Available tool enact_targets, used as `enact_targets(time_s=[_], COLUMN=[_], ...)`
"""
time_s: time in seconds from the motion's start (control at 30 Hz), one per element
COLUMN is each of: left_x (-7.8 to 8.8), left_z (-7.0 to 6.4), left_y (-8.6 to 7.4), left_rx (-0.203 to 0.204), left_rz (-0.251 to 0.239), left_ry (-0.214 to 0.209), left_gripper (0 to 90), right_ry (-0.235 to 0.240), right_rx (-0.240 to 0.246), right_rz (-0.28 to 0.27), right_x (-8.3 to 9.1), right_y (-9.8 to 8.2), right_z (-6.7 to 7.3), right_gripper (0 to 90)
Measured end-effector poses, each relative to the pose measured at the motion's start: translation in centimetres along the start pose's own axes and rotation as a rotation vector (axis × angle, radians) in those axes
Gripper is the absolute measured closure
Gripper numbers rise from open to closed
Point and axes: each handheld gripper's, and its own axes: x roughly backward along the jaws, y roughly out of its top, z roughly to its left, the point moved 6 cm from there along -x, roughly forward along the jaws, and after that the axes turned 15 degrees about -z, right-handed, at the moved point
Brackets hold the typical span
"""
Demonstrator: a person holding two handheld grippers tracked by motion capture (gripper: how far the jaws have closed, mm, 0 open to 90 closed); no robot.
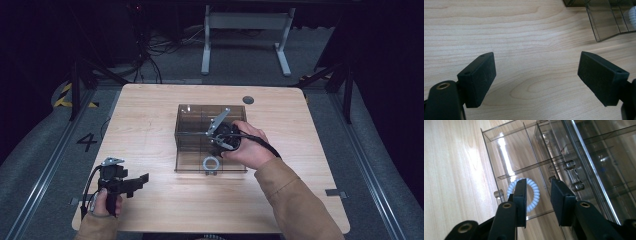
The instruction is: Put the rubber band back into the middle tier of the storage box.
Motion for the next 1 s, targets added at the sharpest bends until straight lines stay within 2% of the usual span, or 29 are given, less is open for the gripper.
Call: enact_targets(time_s=[0.23,0.5,0.7,1.0], left_x=[0.0,-0.2,-0.1,-0.2], left_z=[0.0,0.0,0.0,0.1], left_y=[0.0,0.0,0.0,0.0], left_rx=[0.003,-0.003,-0.005,0.001], left_rz=[-0.003,0.002,0.002,0.003], left_ry=[0.001,0.003,0.000,0.001], left_gripper=[15.8,15.8,15.8,15.8], right_ry=[-0.008,-0.043,-0.076,-0.098], right_rx=[-0.019,-0.050,-0.073,-0.091], right_rz=[-0.059,-0.108,-0.121,-0.150], right_x=[1.7,4.4,5.7,7.6], right_y=[-0.3,-1.4,-2.3,-3.8], right_z=[-0.1,-0.7,-1.2,-1.8], right_gripper=[66.6,66.2,64.9,64.6])
